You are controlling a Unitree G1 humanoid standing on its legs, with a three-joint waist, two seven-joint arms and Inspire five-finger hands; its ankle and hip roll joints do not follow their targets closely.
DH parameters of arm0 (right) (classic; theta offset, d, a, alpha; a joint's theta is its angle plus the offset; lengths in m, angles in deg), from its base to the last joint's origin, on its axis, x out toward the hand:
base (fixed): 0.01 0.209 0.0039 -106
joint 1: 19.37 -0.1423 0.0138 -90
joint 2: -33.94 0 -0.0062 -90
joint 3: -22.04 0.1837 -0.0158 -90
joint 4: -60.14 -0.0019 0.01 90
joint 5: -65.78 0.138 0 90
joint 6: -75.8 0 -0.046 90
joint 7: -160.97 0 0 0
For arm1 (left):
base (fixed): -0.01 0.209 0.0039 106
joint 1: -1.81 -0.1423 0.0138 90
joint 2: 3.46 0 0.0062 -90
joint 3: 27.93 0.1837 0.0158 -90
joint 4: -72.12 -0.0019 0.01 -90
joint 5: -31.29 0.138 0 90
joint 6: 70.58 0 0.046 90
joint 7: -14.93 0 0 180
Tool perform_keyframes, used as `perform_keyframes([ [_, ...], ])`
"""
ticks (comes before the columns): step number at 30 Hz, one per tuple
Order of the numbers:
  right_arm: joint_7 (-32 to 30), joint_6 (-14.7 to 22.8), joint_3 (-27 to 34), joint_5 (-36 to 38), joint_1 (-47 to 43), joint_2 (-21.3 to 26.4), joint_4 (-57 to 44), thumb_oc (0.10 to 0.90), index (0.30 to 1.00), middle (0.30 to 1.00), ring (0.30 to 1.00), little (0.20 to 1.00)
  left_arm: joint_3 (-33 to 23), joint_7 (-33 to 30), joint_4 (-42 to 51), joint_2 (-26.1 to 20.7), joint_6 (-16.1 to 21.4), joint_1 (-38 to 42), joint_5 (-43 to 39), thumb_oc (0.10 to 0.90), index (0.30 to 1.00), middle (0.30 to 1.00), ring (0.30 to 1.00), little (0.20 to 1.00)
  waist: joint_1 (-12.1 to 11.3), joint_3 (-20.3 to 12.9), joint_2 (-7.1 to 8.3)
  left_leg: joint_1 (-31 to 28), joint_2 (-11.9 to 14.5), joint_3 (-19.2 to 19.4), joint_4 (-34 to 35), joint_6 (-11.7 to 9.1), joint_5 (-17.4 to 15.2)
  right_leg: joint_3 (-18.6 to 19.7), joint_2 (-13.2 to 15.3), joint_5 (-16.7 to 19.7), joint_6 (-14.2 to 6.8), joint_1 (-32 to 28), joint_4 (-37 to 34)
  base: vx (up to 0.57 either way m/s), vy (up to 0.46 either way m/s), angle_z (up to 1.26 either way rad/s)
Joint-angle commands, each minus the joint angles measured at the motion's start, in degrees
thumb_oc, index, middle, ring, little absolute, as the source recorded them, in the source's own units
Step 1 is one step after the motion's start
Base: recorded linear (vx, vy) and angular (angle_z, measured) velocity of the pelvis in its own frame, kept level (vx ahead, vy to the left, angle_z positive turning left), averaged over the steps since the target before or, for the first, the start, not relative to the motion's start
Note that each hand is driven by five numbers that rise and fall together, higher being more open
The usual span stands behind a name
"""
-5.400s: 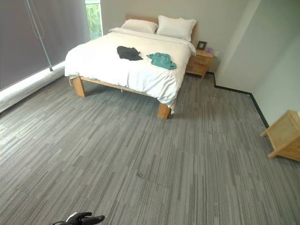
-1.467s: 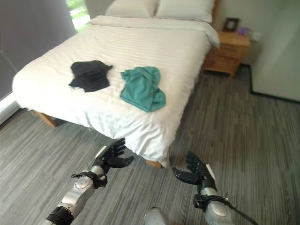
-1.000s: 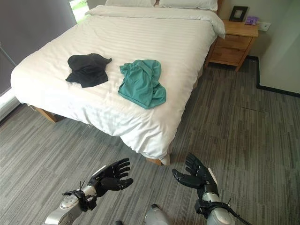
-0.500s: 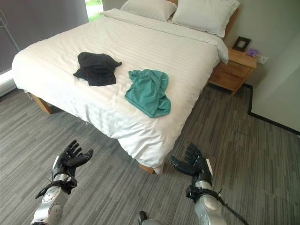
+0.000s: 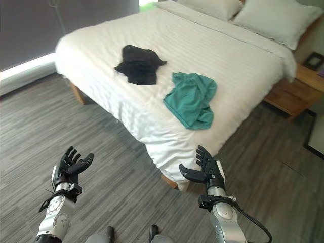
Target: Pick up bed clothes into laundry basket.
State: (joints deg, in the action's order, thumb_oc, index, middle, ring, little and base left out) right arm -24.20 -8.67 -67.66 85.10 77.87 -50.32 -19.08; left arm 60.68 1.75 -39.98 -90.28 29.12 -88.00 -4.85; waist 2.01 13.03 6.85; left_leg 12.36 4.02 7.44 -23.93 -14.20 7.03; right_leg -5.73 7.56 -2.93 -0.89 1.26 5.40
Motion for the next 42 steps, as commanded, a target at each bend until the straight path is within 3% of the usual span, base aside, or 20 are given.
perform_keyframes([
  [1,-1.85,5.67,5.68,1.21,0.03,2.69,-5.46,0.8,0.9,0.9,0.9,0.9,-1.84,1.04,6.91,-3.75,6.98,1.81,-0.68,0.8,0.9,0.9,0.9,0.9,1.16,-1.43,1.19,1.54,8.13,0.46,-11.08,3.91,-1.86,-0.08,0.77,0.48,-4.03,-5.65,-2.5,0.23,0.237,0.12],
  [6,-2.2,5.71,7.1,-0.02,1.15,4.88,-5.56,0.8,0.9,0.9,0.9,0.9,-4.22,0.2,7.3,-5.31,8.22,2.19,-2.76,0.8,0.9,0.9,0.9,0.9,2.46,-3.68,-2.13,-6.49,22.68,-6.84,16.75,2.84,6.39,4.27,6.81,-2.12,-9.51,-5.22,-1.46,0.36,0.491,-0.06],
  [10,-3.04,5.81,8.42,-0.62,-0.64,6.62,-5.66,0.8,0.9,0.9,0.9,0.9,-3.69,1.22,7.72,-7.05,8.08,3.61,-2.35,0.8,0.9,0.9,0.9,0.9,2.62,-4.97,-3.81,-6.19,21.97,-9.2,18.95,0.34,7.12,7.05,11.12,-1.25,-11.47,-7.08,-3.12,0.37,0.478,-0.44],
  [11,-3.64,5.68,10.37,-0.69,-0.94,6.36,-5.91,0.8,0.9,0.9,0.9,0.9,-2.46,2.14,7.08,-8.22,7.89,4.9,-1.89,0.8,0.9,0.9,0.9,0.9,3.97,-5.69,-4.05,-5.08,19.48,-5.92,15.78,0.6,1.24,7.56,15.28,3.22,-12.31,-7.95,-2.42,0.51,0.546,-0.31],
  [12,-3.63,5.63,10.42,-0.69,-0.85,6.32,-6.0,0.8,0.9,0.9,0.9,0.9,-2.41,2.18,7.03,-8.24,7.91,4.91,-1.92,0.8,0.9,0.9,0.9,0.9,3.74,-5.72,-3.81,-5.18,19.23,-5.6,15.52,0.71,0.93,7.75,15.63,3.32,-12.44,-8.01,-2.64,0.54,0.567,-0.31],
  [13,-4.08,5.42,12.44,-0.85,0.36,5.55,-6.0,0.8,0.9,0.9,0.9,0.9,-1.6,3.72,6.11,-8.96,7.16,5.47,-1.18,0.8,0.9,0.9,0.9,0.9,4.5,-6.1,-3.41,-4.4,17.01,-3.5,14.04,1.93,-3.57,8.91,18.87,9.08,-13.09,-7.41,-1.58,0.34,0.412,-0.05],
  [15,-5.45,5.6,13.09,0.23,0.06,4.7,-5.42,0.8,0.9,0.9,0.9,0.9,0.66,4.57,5.84,-9.92,6.69,6.45,1.51,0.8,0.9,0.9,0.9,0.9,5.09,-5.58,-4.21,-4.28,12.3,-1.45,12.7,4.98,-6.33,11.38,20.05,18.2,-9.41,-2.77,4.45,0.44,0.676,0.07],
  [17,-2.92,7.24,11.96,8.66,0.94,0.28,-5.29,0.8,0.9,0.9,0.9,0.9,2.42,7.11,7.0,-13.93,5.26,8.17,2.91,0.8,0.9,0.9,0.9,0.9,9.49,-2.56,-8.26,-9.5,6.44,-0.72,17.94,10.13,-6.95,19.73,13.49,22.4,-5.68,6.87,22.48,0.49,1.043,-0.24],
  [18,-3.06,7.03,12.31,7.52,1.63,0.41,-5.03,0.8,0.9,0.9,0.9,0.9,3.07,8.25,7.14,-15.06,4.55,9.66,3.22,0.8,0.9,0.9,0.9,0.9,11.16,-1.89,-9.28,-11.72,5.58,-0.13,20.29,11.07,-7.0,21.19,10.57,20.89,-5.6,9.55,27.89,0.51,0.986,-0.1],
  [22,-3.09,7.55,15.91,9.13,3.7,-1.44,-3.9,0.8,0.9,0.9,0.9,0.9,6.36,9.25,5.53,-14.96,3.63,15.98,4.17,0.8,0.9,0.9,0.9,0.9,17.56,-0.25,-11.02,-19.57,1.5,3.88,27.91,13.55,-6.45,16.19,-5.1,8.77,-6.7,21.15,44.15,0.4,0.485,0.1],
  [24,-3.0,7.99,16.71,9.71,4.74,-1.53,-3.65,0.8,0.9,0.9,0.9,0.9,7.68,9.23,5.09,-13.67,3.79,18.8,3.83,0.8,0.9,0.9,0.9,0.9,19.83,-0.55,-10.7,-22.03,-1.87,3.42,28.89,13.67,-7.31,12.99,-10.02,5.93,-7.85,23.37,40.32,0.44,0.26,-0.02],
  [29,-3.6,8.77,19.9,8.96,5.25,0.34,-4.56,0.8,0.9,0.9,0.9,0.9,9.61,9.91,3.28,-10.8,3.84,22.9,1.5,0.8,0.9,0.9,0.9,0.9,23.0,-2.81,-12.2,-29.04,-6.65,3.77,28.93,12.89,-11.47,-1.72,-10.27,4.88,-5.96,23.85,18.88,0.49,0.157,-0.1],
  [32,-4.81,8.7,21.73,6.09,5.61,3.34,-5.16,0.8,0.9,0.9,0.9,0.9,10.75,10.19,2.54,-9.54,3.41,25.5,1.93,0.8,0.9,0.9,0.9,0.9,22.76,-5.02,-13.48,-33.41,-8.57,3.85,28.93,9.81,-10.46,-18.16,-7.11,3.69,-3.49,20.06,4.39,0.56,-0.038,-0.15],
  [33,-4.97,8.66,21.8,5.93,5.58,3.49,-5.14,0.8,0.9,0.9,0.9,0.9,10.74,10.16,2.6,-9.32,3.37,25.49,1.99,0.8,0.9,0.9,0.9,0.9,22.98,-4.83,-13.76,-33.75,-8.05,3.55,28.93,9.29,-10.47,-18.5,-7.6,3.32,-3.21,19.34,3.72,0.67,-0.131,-0.35],
  [34,-4.99,8.33,21.47,6.63,5.89,3.87,-4.6,0.8,0.9,0.9,0.9,0.9,11.33,11.04,1.84,-8.1,3.55,25.46,0.91,0.8,0.9,0.9,0.9,0.9,25.6,-4.47,-14.46,-33.45,-7.26,2.76,19.94,4.83,-3.09,-13.9,-10.86,1.88,-0.44,16.03,1.87,0.27,-0.098,-0.51],
  [35,-4.97,8.37,21.46,6.74,5.86,4.03,-4.53,0.8,0.9,0.9,0.9,0.9,11.26,11.16,1.67,-8.03,3.67,25.51,0.86,0.8,0.9,0.9,0.9,0.9,25.83,-4.41,-14.15,-33.04,-7.6,3.0,19.65,4.97,-2.57,-14.93,-10.22,3.26,-0.06,16.01,1.46,0.65,-0.097,-0.27],
  [36,-6.02,8.49,21.68,7.97,5.26,5.36,-4.16,0.8,0.9,0.9,0.9,0.9,10.2,10.99,1.89,-6.58,4.44,24.24,-1.97,0.8,0.9,0.9,0.9,0.9,25.41,-4.42,-12.39,-25.38,-5.97,7.92,0.05,-0.8,7.01,-13.55,-7.96,3.78,0.28,10.6,1.38,0.55,-0.053,0.21],
  [39,-6.27,9.4,20.44,12.15,2.75,5.34,-4.21,0.8,0.9,0.9,0.9,0.9,9.43,10.58,3.56,-6.58,5.14,23.68,-4.31,0.8,0.9,0.9,0.9,0.9,21.38,-3.21,-8.85,-16.41,-4.51,9.46,-13.38,-0.8,6.91,-8.99,-6.88,3.35,1.38,5.45,-1.49,0.45,-0.088,-0.34],
  [40,-6.27,8.44,18.15,11.34,0.82,7.35,-3.79,0.8,0.9,0.9,0.9,0.9,8.42,10.02,4.53,-7.78,4.98,21.55,-3.31,0.8,0.9,0.9,0.9,0.9,17.6,-2.3,-6.68,-11.69,-0.69,9.89,-16.8,-0.35,4.84,-4.07,-7.12,2.99,2.14,1.11,-4.21,0.45,-0.118,-1.03],
  [42,-5.89,8.33,16.44,11.18,-0.36,7.81,-4.28,0.8,0.9,0.9,0.9,0.9,7.19,9.53,4.47,-8.15,4.89,20.07,-3.5,0.8,0.9,0.9,0.9,0.9,15.39,-2.17,-5.75,-9.66,1.36,8.66,-13.83,1.21,3.93,-1.63,-6.39,2.98,1.95,-0.14,-4.69,0.4,0.041,-1.48],
])
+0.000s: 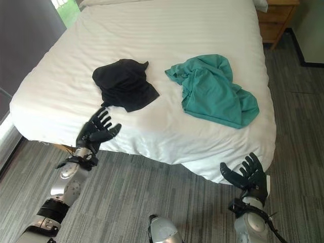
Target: Pick up bed clothes into laundry basket.
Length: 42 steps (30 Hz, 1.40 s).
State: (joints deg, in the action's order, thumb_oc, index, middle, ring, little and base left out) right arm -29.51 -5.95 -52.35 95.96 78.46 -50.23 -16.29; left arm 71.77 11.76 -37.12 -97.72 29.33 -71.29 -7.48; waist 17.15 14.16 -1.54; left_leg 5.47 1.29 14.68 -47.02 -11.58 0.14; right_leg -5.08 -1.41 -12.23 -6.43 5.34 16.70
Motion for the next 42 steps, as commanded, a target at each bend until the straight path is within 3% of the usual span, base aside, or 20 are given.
perform_keyframes([
  [1,0.52,5.42,-0.65,-0.27,-2.49,8.67,-8.0,0.8,0.9,0.9,0.9,0.9,-6.09,-0.66,1.56,-0.82,4.94,0.39,-1.64,0.8,0.9,0.9,0.9,0.9,-2.72,-2.92,2.83,-0.9,4.42,-3.3,14.91,0.92,8.7,2.37,2.85,12.09,6.59,-5.86,-16.66,0.48,0.166,-1.96],
  [2,0.77,5.16,-1.09,-1.46,-3.44,9.58,-7.7,0.8,0.9,0.9,0.9,0.9,-7.32,-0.78,1.91,-1.16,5.13,-1.04,-1.88,0.8,0.9,0.9,0.9,0.9,-3.78,-3.05,2.68,-1.15,4.32,-4.62,18.43,1.87,7.87,4.03,3.12,12.12,5.87,-6.37,-16.86,0.46,0.209,-1.76],
  [3,0.86,4.9,-1.27,-2.8,-3.98,10.54,-7.51,0.8,0.9,0.9,0.9,0.9,-8.76,-0.66,2.94,-1.44,5.21,-3.09,-2.52,0.8,0.9,0.9,0.9,0.9,-4.84,-3.43,1.91,-2.24,4.88,-6.67,26.72,3.09,7.07,5.77,2.99,11.67,4.85,-6.85,-17.08,0.24,0.133,-1.59],
  [4,0.84,4.9,-1.36,-2.81,-4.0,10.59,-7.5,0.8,0.9,0.9,0.9,0.9,-8.85,-0.66,3.06,-1.4,5.16,-3.23,-2.51,0.8,0.9,0.9,0.9,0.9,-5.02,-3.51,2.1,-2.71,4.64,-6.29,27.63,3.16,7.63,6.07,3.19,11.84,4.81,-6.8,-17.14,0.34,0.223,-1.52],
  [5,1.86,4.48,-1.02,-3.92,-4.62,11.91,-7.86,0.8,0.9,0.9,0.9,0.9,-10.88,-0.45,3.59,-1.61,5.72,-4.78,-2.64,0.8,0.9,0.9,0.9,0.9,-5.73,-4.34,0.8,-5.73,5.13,-8.17,37.79,3.9,6.34,8.39,2.98,10.93,3.84,-7.83,-17.43,0.3,0.176,-1.28],
  [6,3.32,4.25,-0.72,-4.06,-4.59,12.84,-8.23,0.8,0.9,0.9,0.9,0.9,-11.65,-0.28,3.66,-1.68,6.04,-4.78,-2.77,0.8,0.9,0.9,0.9,0.9,-5.84,-5.11,0.56,-6.65,4.85,-8.56,41.69,4.1,5.77,9.46,3.09,10.98,3.52,-7.74,-17.55,0.31,0.182,-1.23],
  [7,3.4,4.24,-0.7,-4.01,-4.54,12.94,-8.22,0.8,0.9,0.9,0.9,0.9,-11.66,-0.24,3.65,-1.61,6.05,-4.83,-2.79,0.8,0.9,0.9,0.9,0.9,-6.09,-5.1,0.54,-7.22,4.76,-8.22,42.39,4.16,5.97,9.74,3.15,10.89,3.46,-7.86,-17.55,0.2,0.096,-0.85],
  [8,8.21,3.23,0.53,-2.44,-2.75,15.51,-9.57,0.8,0.9,0.9,0.9,0.9,-13.17,0.58,3.02,-1.74,6.88,-3.62,-4.32,0.8,0.9,0.9,0.9,0.9,-5.51,-5.68,0.56,-8.5,4.18,-7.45,45.44,4.42,4.6,10.44,3.19,10.44,3.03,-8.17,-17.49,0.18,0.091,-0.73],
  [10,11.51,3.14,3.62,-0.77,0.28,16.57,-11.05,0.8,0.9,0.9,0.9,0.9,-14.85,1.39,2.87,-0.98,8.02,-2.42,-6.43,0.8,0.9,0.9,0.9,0.9,-4.43,-6.45,0.28,-11.61,3.57,-5.04,50.49,4.75,3.67,10.88,3.28,10.44,2.36,-8.3,-17.71,0.19,0.135,-0.28],
  [12,11.66,3.18,6.31,-1.7,1.57,17.38,-10.9,0.8,0.9,0.9,0.9,0.9,-15.72,1.29,2.8,-0.61,8.96,-1.86,-7.89,0.8,0.9,0.9,0.9,0.9,-4.01,-6.57,0.49,-12.24,2.71,-4.89,51.78,5.04,3.95,11.85,3.45,11.08,1.91,-8.04,-17.89,0.08,0.143,0.14],
  [15,11.0,4.02,9.18,-1.85,-0.19,20.38,-9.33,0.8,0.9,0.9,0.9,0.9,-16.85,1.29,4.8,-1.45,9.94,-2.39,-7.97,0.8,0.9,0.9,0.9,0.9,-4.01,-6.93,0.94,-12.25,1.67,-4.02,52.02,6.31,1.54,12.91,4.44,11.72,0.83,-7.48,-18.5,0.06,0.156,-0.39],
  [21,11.41,4.37,7.18,-5.95,-6.39,29.15,-5.52,0.8,0.9,0.9,0.9,0.9,-17.47,3.29,5.99,-0.15,11.13,-4.61,-11.99,0.8,0.9,0.9,0.9,0.9,-6.03,-7.51,2.35,-11.38,0.28,-2.33,52.02,7.87,-0.71,15.91,5.61,13.62,-1.79,-5.83,-18.01,0.03,0.164,-0.21],
  [25,8.02,4.69,2.58,-7.57,-13.57,32.33,-1.11,0.8,0.9,0.9,0.9,0.9,-14.55,2.34,5.57,0.83,11.85,-3.02,-12.14,0.8,0.9,0.9,0.9,0.9,-7.15,-7.89,2.98,-10.84,0.07,-2.75,52.02,8.11,-0.99,15.93,5.81,14.17,-2.31,-5.61,-18.72,0.02,0.093,0.01],
  [26,7.16,4.82,-1.26,-7.61,-18.11,33.93,2.21,0.8,0.9,0.9,0.9,0.9,-12.69,2.88,5.46,1.17,11.71,-2.49,-13.22,0.8,0.9,0.9,0.9,0.9,-8.32,-8.11,3.69,-10.44,0.05,-3.22,52.02,8.17,-0.94,15.37,6.03,14.58,-2.58,-5.72,-19.53,0.01,0.026,0.08],
  [31,7.47,3.37,-11.22,-12.76,-28.09,38.87,6.83,0.8,0.9,0.9,0.9,0.9,-9.6,3.48,4.98,0.49,10.86,-3.45,-11.84,0.8,0.9,0.9,0.9,0.9,-11.07,-8.07,5.83,-8.44,0.29,-3.87,52.02,7.97,-0.49,13.88,6.33,15.5,-3.0,-5.05,-20.78,-0.01,0.0,0.18],
  [34,8.41,2.73,-15.46,-14.93,-31.61,40.68,8.65,0.8,0.9,0.9,0.9,0.9,-9.14,3.87,4.83,0.24,10.37,-4.74,-10.73,0.8,0.9,0.9,0.9,0.9,-11.65,-7.89,6.18,-7.9,0.38,-4.28,52.02,7.89,-0.28,13.51,6.26,15.69,-2.95,-4.77,-20.83,0.01,-0.009,0.09],
  [36,9.91,1.42,-21.44,-19.9,-35.31,43.93,13.08,0.8,0.9,0.9,0.9,0.9,-8.43,5.06,4.61,0.2,9.15,-7.84,-10.71,0.8,0.9,0.9,0.9,0.9,-13.14,-7.62,6.84,-7.68,0.43,-4.98,52.02,7.76,0.01,12.82,6.16,15.7,-2.7,-4.95,-21.25,0.05,0.0,0.09],
  [38,9.71,0.1,-28.27,-29.84,-39.69,47.51,15.06,0.8,0.9,0.9,0.9,0.9,-8.86,5.82,4.52,-0.15,8.14,-10.46,-9.88,0.8,0.9,0.9,0.9,0.9,-13.95,-7.23,7.02,-7.89,0.49,-5.17,52.02,7.71,0.01,12.62,6.07,15.72,-2.62,-5.21,-21.59,0.03,0.0,0.1],
  [42,9.56,-1.56,-36.58,-37.96,-47.82,48.97,21.49,0.8,0.9,0.9,0.9,0.9,-10.47,6.53,2.66,-0.47,7.61,-13.85,-11.14,0.8,0.9,0.9,0.9,0.9,-15.44,-7.11,6.94,-7.7,0.53,-5.91,52.02,7.67,0.15,11.96,5.96,15.24,-2.43,-5.39,-21.7,0.03,-0.01,0.1],
])
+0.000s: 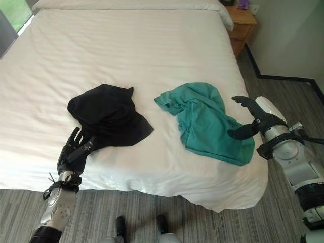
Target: Pick up bed clothes into laundry basket.
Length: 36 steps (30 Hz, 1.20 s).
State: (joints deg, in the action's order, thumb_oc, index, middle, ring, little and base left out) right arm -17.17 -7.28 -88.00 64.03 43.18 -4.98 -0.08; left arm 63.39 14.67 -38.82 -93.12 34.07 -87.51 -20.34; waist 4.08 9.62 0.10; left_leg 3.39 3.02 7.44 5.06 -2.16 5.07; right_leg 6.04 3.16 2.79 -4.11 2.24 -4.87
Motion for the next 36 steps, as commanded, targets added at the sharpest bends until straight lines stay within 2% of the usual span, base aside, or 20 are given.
perform_keyframes([
  [1,-2.64,-0.47,-4.18,-8.79,-15.26,4.16,6.69,0.8,0.9,0.9,0.9,0.9,-2.45,3.75,4.01,-5.11,2.71,1.74,1.41,0.8,0.9,0.9,0.9,0.9,-2.4,-2.55,5.13,-5.4,-1.18,1.12,-0.06,-1.8,-4.71,0.64,1.42,0.1,-4.72,-2.18,-0.13,0.0,-0.026,0.18],
  [3,-2.17,-0.89,-11.02,-15.75,-20.42,5.7,9.69,0.8,0.9,0.9,0.9,0.9,-2.54,3.99,3.58,-5.86,2.2,0.92,1.29,0.8,0.9,0.9,0.9,0.9,-2.96,-2.26,4.99,-4.95,-1.23,0.62,-0.06,-1.91,-4.52,0.28,1.51,0.01,-4.58,-1.97,-0.13,0.0,-0.021,0.16],
  [5,-1.87,-1.2,-15.4,-17.92,-24.72,5.47,11.9,0.8,0.9,0.9,0.9,0.9,-2.44,4.32,3.64,-6.0,1.9,0.13,1.59,0.8,0.9,0.9,0.9,0.9,-2.94,-2.05,4.56,-4.75,-1.3,0.22,-0.06,-1.93,-4.36,-0.06,1.54,-0.17,-4.46,-1.94,-0.13,0.0,0.0,0.0],
  [9,-2.7,-1.68,-13.44,-14.45,-24.69,2.79,14.38,0.8,0.9,0.9,0.9,0.9,-2.4,4.3,4.64,-5.96,2.08,-0.99,1.11,0.8,0.9,0.9,0.9,0.9,-3.26,-1.74,3.82,-4.16,-1.48,-0.72,-0.06,-1.84,-3.95,-0.67,1.71,-0.33,-4.23,-1.81,-0.13,0.0,-0.027,0.06],
  [12,-1.79,-1.79,-11.6,-14.64,-19.01,-2.23,15.08,0.8,0.9,0.9,0.9,0.9,-1.5,4.28,4.25,-5.01,1.95,-0.2,0.31,0.8,0.9,0.9,0.9,0.9,-3.65,-0.84,3.05,-3.05,-1.76,-1.53,-0.06,-1.79,-3.58,-1.36,1.96,-0.43,-3.94,-1.31,-0.13,-0.01,-0.043,0.14],
  [15,-2.21,-2.35,-6.81,-12.44,-8.92,-12.94,21.83,0.8,0.9,0.9,0.9,0.9,-1.4,4.51,4.74,-1.45,1.97,0.4,-5.0,0.8,0.9,0.9,0.9,0.9,-4.3,0.1,1.76,-2.36,-2.07,-2.3,-0.06,-1.58,-3.34,-1.92,1.95,-0.52,-3.54,-0.9,-0.13,0.01,-0.051,0.13],
  [18,-2.1,-3.14,-3.17,-11.14,-1.09,-21.71,27.55,0.8,0.9,0.9,0.9,0.9,-2.43,4.32,5.08,-1.53,1.62,-0.83,-4.39,0.8,0.9,0.9,0.9,0.9,-4.85,0.49,0.8,-2.12,-2.23,-2.69,-0.06,-1.54,-3.18,-2.46,1.96,-0.81,-3.34,-0.83,-0.13,0.03,-0.045,0.11],
  [19,-2.11,-3.14,-3.16,-11.15,-1.08,-21.72,27.54,0.8,0.9,0.9,0.9,0.9,-2.43,4.32,5.09,-1.54,1.62,-0.84,-4.39,0.8,0.9,0.9,0.9,0.9,-4.86,0.49,0.81,-2.12,-2.24,-2.68,-0.06,-1.54,-3.18,-2.46,1.96,-0.81,-3.34,-0.83,-0.13,0.05,-0.05,0.01],
  [20,-1.81,-3.74,-0.91,-9.74,3.68,-27.54,32.15,0.8,0.9,0.9,0.9,0.9,-3.98,4.16,5.17,-1.17,1.66,-1.95,-4.16,0.8,0.9,0.9,0.9,0.9,-5.09,0.59,-0.1,-2.06,-2.24,-3.11,-0.06,-1.55,-3.05,-2.77,1.93,-1.25,-3.1,-0.9,-0.13,0.05,-0.051,-0.02],
  [22,-1.16,-4.11,-0.08,-9.55,7.25,-31.99,36.33,0.8,0.9,0.9,0.9,0.9,-5.19,3.7,5.75,-0.89,1.73,-2.92,-3.9,0.8,0.9,0.9,0.9,0.9,-5.2,0.41,-0.83,-2.18,-2.27,-3.63,-0.06,-1.63,-3.01,-3.16,1.99,-1.76,-2.87,-1.28,-0.13,0.07,-0.067,0.06],
  [26,-0.51,-4.46,2.01,-9.07,12.4,-34.72,38.23,0.8,0.9,0.9,0.9,0.9,-6.4,3.44,5.99,-1.13,1.92,-4.01,-2.82,0.8,0.9,0.9,0.9,0.9,-4.57,0.19,-1.44,-2.7,-2.2,-4.29,-0.06,-1.78,-3.03,-3.64,1.98,-2.4,-2.6,-2.16,-0.13,0.04,-0.041,0.16],
  [27,-0.29,-4.44,3.09,-8.07,13.97,-35.2,38.07,0.5,0.451,0.451,0.451,0.451,-6.66,3.29,6.16,-1.24,1.99,-4.04,-2.36,0.8,0.9,0.9,0.9,0.9,-4.22,0.12,-1.53,-2.91,-2.17,-4.38,-0.06,-1.85,-3.05,-3.57,1.9,-2.57,-2.5,-2.41,-0.13,0.03,-0.043,0.19],
  [28,-0.42,-4.4,4.96,-6.43,16.72,-34.85,37.57,0.4,0.3,0.3,0.3,0.3,-7.21,2.97,6.27,-1.7,2.24,-3.37,-1.43,0.8,0.9,0.9,0.9,0.9,-3.31,-0.16,-1.58,-3.4,-2.06,-4.28,-0.06,-2.01,-3.1,-3.37,1.74,-2.86,-2.28,-2.92,-0.13,0.04,-0.059,0.17],
  [30,-0.29,-4.41,5.57,-6.07,17.79,-34.56,37.29,0.4,0.3,0.3,0.3,0.3,-7.37,2.7,6.07,-2.04,2.56,-2.6,-1.03,0.8,0.9,0.9,0.9,0.9,-2.87,-0.28,-1.54,-3.7,-1.98,-4.27,-0.06,-2.09,-3.11,-3.27,1.63,-2.96,-2.19,-3.26,-0.13,0.03,-0.06,0.07],
  [32,-0.55,-4.38,5.96,-6.22,20.15,-33.08,37.11,0.4,0.3,0.3,0.3,0.3,-6.32,1.27,5.44,-4.03,3.25,2.6,0.66,0.8,0.9,0.9,0.9,0.9,-1.17,-0.64,-1.31,-4.59,-1.65,-4.05,-0.06,-2.42,-3.16,-2.66,1.28,-3.19,-1.77,-4.06,0.33,0.01,-0.079,0.04],
  [34,-0.67,-4.48,6.2,-6.47,20.88,-32.44,36.71,0.4,0.3,0.3,0.3,0.3,-5.62,0.5,5.43,-4.74,3.76,4.82,1.9,0.8,0.9,0.9,0.9,0.9,-0.45,-0.59,-1.23,-4.98,-1.31,-3.84,-0.06,-2.65,-3.13,-2.12,0.92,-3.71,-1.53,-3.97,1.29,-0.01,-0.058,0.03],
  [35,-0.5,-4.49,6.84,-6.28,22.13,-31.58,36.18,0.4,0.3,0.3,0.3,0.3,-4.94,-0.74,5.81,-5.45,4.4,8.99,3.53,0.8,0.9,0.9,0.9,0.9,0.6,-0.2,-1.13,-6.44,-0.5,-3.15,-0.56,-3.33,-1.19,-1.68,0.12,-4.83,-0.85,-3.91,2.91,-0.06,-0.119,0.03],
  [36,-0.37,-4.43,6.92,-5.96,22.51,-31.24,35.55,0.4,0.3,0.3,0.3,0.3,-4.5,-1.46,6.34,-5.63,4.7,11.05,3.91,0.8,0.9,0.9,0.9,0.9,1.28,0.72,-0.35,-4.6,-0.12,-2.54,-7.15,-4.13,-0.4,-1.34,0.07,-4.7,-0.34,-3.9,3.75,-0.1,-0.161,0.11],
])
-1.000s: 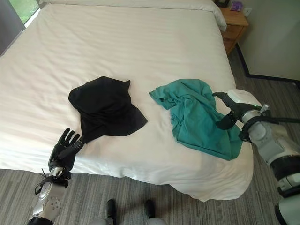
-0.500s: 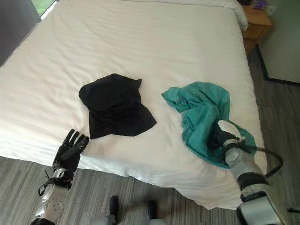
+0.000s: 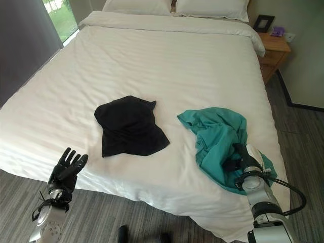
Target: Pick up bed clothes into laundry basket.
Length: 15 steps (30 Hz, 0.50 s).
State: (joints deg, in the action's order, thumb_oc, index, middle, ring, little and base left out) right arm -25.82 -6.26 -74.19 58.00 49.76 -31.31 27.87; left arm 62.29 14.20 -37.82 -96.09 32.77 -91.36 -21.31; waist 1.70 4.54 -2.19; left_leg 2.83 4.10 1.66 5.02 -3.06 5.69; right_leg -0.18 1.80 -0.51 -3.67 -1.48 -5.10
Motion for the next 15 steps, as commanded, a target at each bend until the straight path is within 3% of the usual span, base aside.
perform_keyframes([
  [1,8.51,-5.41,-6.57,0.13,17.3,-4.57,5.81,0.4,0.3,0.3,0.3,0.3,-2.89,-1.92,5.33,-2.77,6.14,17.19,5.29,0.8,0.9,0.9,0.9,0.9,4.24,6.66,2.79,-0.67,-0.79,3.7,-14.04,-4.75,-0.05,4.89,1.28,-1.47,-0.27,-0.43,4.67,-0.11,-0.167,0.18],
  [3,8.84,-5.39,-6.96,-0.59,18.16,-3.13,3.0,0.4,0.3,0.3,0.3,0.3,-2.39,-3.08,4.82,-3.99,6.62,20.33,7.16,0.8,0.9,0.9,0.9,0.9,4.19,7.97,4.53,3.99,-1.06,2.13,-23.53,-6.78,2.62,5.92,1.2,-1.83,0.4,-0.84,6.1,-0.05,-0.114,0.12],
  [4,8.82,-5.52,-6.97,-0.48,18.3,-2.72,2.43,0.4,0.3,0.3,0.3,0.3,-2.2,-5.23,4.37,-5.04,6.96,22.25,9.09,0.8,0.9,0.9,0.9,0.9,3.88,8.17,5.19,5.19,-0.61,1.35,-24.01,-6.91,3.23,6.87,1.11,-2.17,0.38,-1.0,6.72,0.02,-0.017,-0.15],
  [7,9.51,-5.49,-5.89,0.72,20.53,-2.15,0.65,0.4,0.3,0.3,0.3,0.3,-3.02,-7.15,3.49,-9.88,6.89,25.42,12.93,0.8,0.9,0.9,0.9,0.9,4.03,6.82,5.92,5.05,4.75,3.1,-16.86,-5.52,2.93,8.77,2.16,-3.12,-0.84,-2.04,6.51,0.15,0.083,-0.5],
  [10,10.75,-5.04,-4.84,0.79,23.92,0.2,-2.92,0.4,0.3,0.3,0.3,0.3,-1.8,-7.56,-0.14,-18.1,6.68,31.17,16.15,0.8,0.9,0.9,0.9,0.9,4.64,5.04,5.29,4.15,9.66,2.87,-6.88,-6.27,6.18,10.03,3.69,-4.53,-2.52,-3.57,6.17,0.27,0.192,-0.38],
  [12,10.87,-4.94,-4.61,1.29,23.69,1.07,-1.18,0.4,0.3,0.3,0.3,0.3,0.49,-7.42,-2.67,-23.11,5.82,36.26,16.88,0.8,0.9,0.9,0.9,0.9,4.98,4.38,4.21,3.72,10.24,1.71,-5.19,-7.29,7.1,10.82,5.13,-5.0,-3.55,-5.01,5.63,0.26,0.251,-0.31],
  [13,11.85,-5.27,-4.27,1.67,23.65,1.47,-2.23,0.4,0.3,0.3,0.3,0.3,1.79,-6.14,-4.39,-26.07,5.28,38.18,16.38,0.8,0.9,0.9,0.9,0.9,5.36,4.02,3.98,2.87,9.53,2.37,-6.15,-6.77,4.59,11.3,5.95,-5.08,-4.05,-5.77,5.3,0.24,0.259,-0.6],
  [15,12.09,-4.97,-2.68,2.24,25.1,2.21,-2.08,0.4,0.3,0.3,0.3,0.3,6.26,-6.65,-8.18,-28.56,4.53,46.03,17.86,0.8,0.9,0.9,0.9,0.9,6.76,3.35,2.97,2.6,8.7,5.78,-6.56,-6.87,3.2,10.22,8.3,-4.24,-5.53,-6.04,5.27,0.21,0.313,-0.68],
])
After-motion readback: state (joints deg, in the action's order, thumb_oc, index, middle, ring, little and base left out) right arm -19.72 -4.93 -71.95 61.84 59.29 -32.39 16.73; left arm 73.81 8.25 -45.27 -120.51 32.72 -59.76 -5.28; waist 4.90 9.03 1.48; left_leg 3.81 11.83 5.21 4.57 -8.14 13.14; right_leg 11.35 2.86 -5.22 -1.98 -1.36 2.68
